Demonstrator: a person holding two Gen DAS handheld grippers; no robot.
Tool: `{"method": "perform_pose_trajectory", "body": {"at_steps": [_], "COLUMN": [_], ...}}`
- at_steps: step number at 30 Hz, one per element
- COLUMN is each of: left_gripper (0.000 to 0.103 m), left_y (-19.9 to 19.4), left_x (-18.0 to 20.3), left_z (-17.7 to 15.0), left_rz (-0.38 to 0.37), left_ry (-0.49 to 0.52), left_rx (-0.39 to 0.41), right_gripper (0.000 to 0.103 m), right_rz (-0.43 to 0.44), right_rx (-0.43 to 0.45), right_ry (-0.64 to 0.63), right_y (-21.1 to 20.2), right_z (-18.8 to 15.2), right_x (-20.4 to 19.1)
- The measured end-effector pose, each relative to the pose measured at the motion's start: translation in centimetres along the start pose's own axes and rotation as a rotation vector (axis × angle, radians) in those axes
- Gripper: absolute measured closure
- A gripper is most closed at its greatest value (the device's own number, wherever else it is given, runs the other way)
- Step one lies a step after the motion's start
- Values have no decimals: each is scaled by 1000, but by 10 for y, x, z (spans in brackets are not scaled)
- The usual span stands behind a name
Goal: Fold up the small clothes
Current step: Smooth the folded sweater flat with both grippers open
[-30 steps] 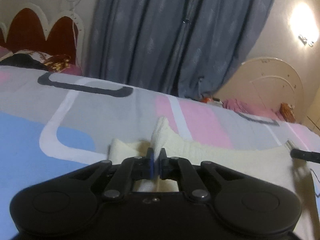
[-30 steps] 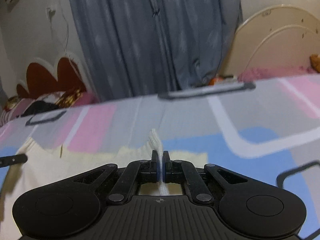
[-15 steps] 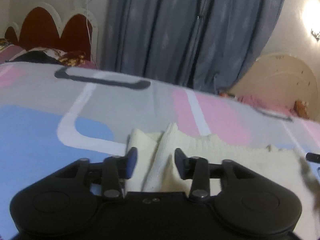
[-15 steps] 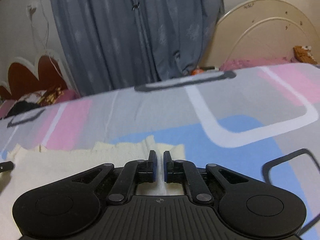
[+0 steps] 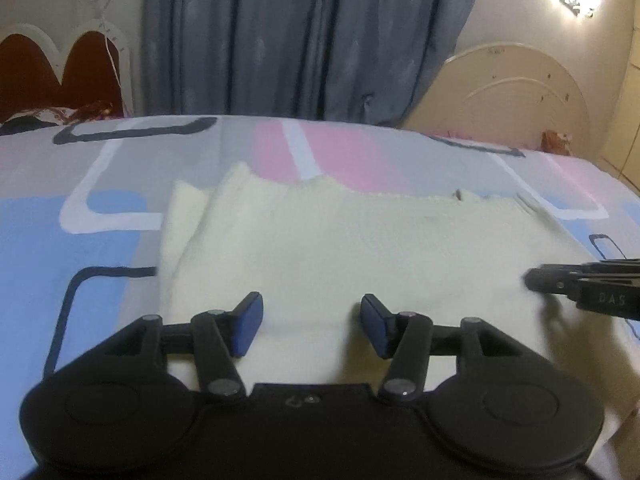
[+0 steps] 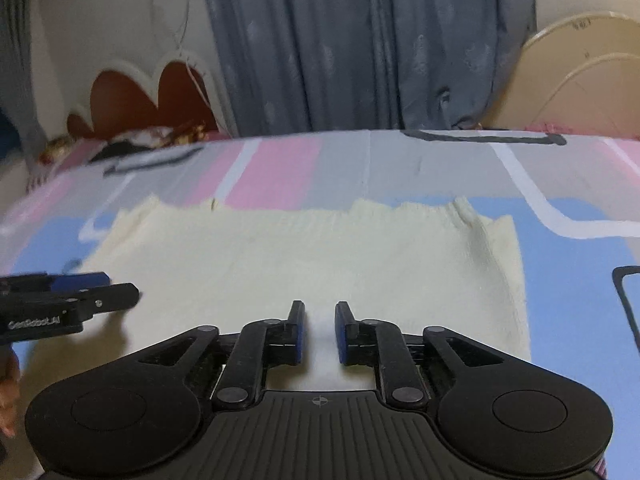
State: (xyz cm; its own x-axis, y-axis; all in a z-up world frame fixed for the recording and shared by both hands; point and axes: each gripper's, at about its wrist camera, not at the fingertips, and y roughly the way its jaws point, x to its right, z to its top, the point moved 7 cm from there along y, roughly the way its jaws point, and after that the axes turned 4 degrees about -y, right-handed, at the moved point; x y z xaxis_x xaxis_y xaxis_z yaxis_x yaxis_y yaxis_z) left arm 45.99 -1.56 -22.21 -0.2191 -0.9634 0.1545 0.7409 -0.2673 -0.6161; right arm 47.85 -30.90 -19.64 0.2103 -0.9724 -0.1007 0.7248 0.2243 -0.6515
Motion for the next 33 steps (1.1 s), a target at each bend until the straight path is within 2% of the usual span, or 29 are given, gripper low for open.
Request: {"method": "perform_pose_trajectory", "body": {"at_steps": [4,9,12,16,20,24,26,33], "left_gripper": [50,49,47,43,42,42,41,41], "left_y": [-9,-22,-35,-48,-53,-47,-50,-55], "left_x": [-8,-11,-3,8,18,12,9,7], "left_z": [-2,-1,-2,-9,-26,-48,-53,-55], "left_rz": [6,17,13,-4,-10,20,21,25], "left_ry": [-1,-47,-38,-37,-13,0,12,18], "left_rx": [-7,-19,-29,-45,-79,-139,-124,-136], "right_gripper": [86,86,82,69,69,69,69,69], "right_rz": [-84,-119,-78,-26,4,-64,-104,-168], "right_rx": [10,-7,18,38,10,-50,-78,-66], "right_ry": [24,44,43,16,-10,-49,-47,4], "right_y": [-6,-22,-39,-59,-65,-62,-61,-80], "right_z": [-11,-15,-10,-15,-31,-57,-69,-78], "right_x": [24,28,11,-17,-39,-38,-27,-7]}}
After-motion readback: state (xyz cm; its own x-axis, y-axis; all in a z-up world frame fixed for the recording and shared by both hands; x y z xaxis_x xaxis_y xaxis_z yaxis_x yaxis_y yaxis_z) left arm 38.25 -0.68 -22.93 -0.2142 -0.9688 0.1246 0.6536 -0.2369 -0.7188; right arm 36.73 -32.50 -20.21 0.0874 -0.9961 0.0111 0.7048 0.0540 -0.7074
